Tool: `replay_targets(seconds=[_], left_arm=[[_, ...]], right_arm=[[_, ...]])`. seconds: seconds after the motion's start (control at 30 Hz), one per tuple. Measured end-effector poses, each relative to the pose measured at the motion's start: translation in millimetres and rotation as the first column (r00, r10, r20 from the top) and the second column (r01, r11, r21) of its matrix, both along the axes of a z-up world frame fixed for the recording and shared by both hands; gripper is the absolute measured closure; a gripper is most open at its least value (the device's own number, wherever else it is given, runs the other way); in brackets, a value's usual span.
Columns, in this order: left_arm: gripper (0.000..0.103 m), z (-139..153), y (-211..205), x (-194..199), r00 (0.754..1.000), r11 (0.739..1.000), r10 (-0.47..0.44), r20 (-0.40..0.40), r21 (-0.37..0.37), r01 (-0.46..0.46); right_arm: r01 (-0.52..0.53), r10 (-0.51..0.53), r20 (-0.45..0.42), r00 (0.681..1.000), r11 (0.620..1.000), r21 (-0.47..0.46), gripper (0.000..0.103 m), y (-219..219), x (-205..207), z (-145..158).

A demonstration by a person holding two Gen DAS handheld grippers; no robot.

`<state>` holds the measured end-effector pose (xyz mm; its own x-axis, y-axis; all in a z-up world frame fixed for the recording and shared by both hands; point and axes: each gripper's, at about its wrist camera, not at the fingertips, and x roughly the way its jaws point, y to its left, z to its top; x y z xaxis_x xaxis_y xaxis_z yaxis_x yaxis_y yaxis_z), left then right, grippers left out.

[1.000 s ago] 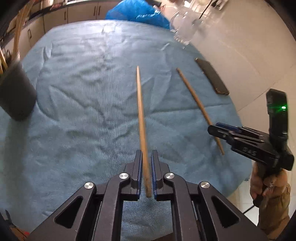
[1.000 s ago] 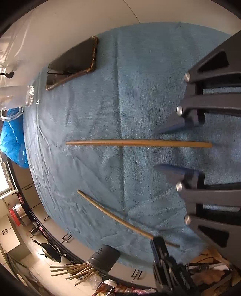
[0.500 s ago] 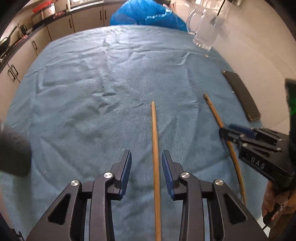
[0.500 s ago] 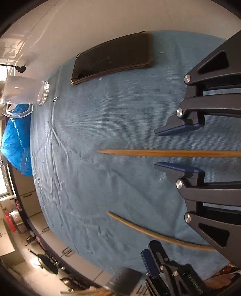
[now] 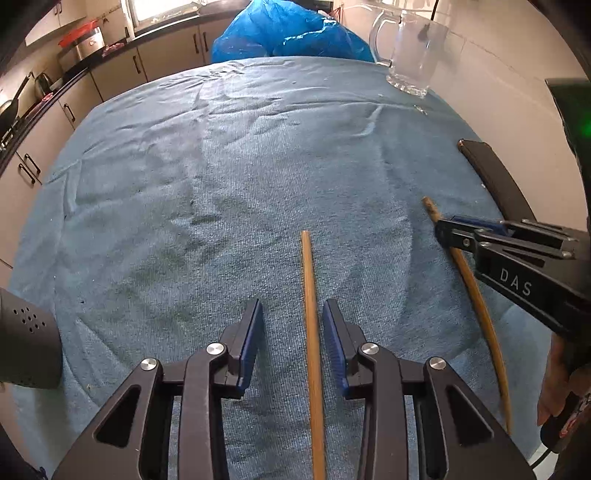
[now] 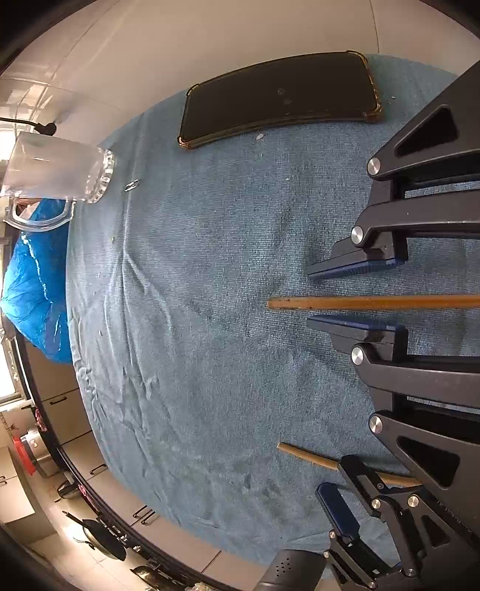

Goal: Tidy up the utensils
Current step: 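Grasp a chopstick with the left gripper while the right gripper grasps another, then lift both held chopsticks and carry them to the black holder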

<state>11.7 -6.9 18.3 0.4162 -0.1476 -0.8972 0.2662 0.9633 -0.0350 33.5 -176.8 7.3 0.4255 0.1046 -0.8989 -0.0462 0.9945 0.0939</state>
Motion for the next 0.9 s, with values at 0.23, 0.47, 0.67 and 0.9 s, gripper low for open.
replay_targets(seconds=[0.23, 0.47, 0.67, 0.9], left_arm=[[0.097, 14, 23, -11, 0.999, 0.995, 0.040, -0.007, -0.092, -0.041], [0.097, 59, 49, -52, 0.990, 0.979, 0.087, 0.110, -0.192, -0.065], [0.097, 87, 64, -88, 0.967, 0.969, 0.133, 0.216, -0.232, -0.082], [0.096, 105, 81, -119, 0.925, 0.967, 0.206, 0.319, -0.209, -0.143]], right_arm=[[0.024, -0.026, 0.042, 0.999, 0.998, 0.058, 0.095, -9, -12, 9], [0.003, -0.021, 0.198, 0.980, 0.996, 0.092, 0.095, -7, -48, 53], [-0.030, -0.005, 0.314, 0.949, 0.994, 0.107, 0.095, 12, -80, 86], [-0.069, 0.023, 0.412, 0.911, 0.993, 0.098, 0.095, 35, -113, 111]])
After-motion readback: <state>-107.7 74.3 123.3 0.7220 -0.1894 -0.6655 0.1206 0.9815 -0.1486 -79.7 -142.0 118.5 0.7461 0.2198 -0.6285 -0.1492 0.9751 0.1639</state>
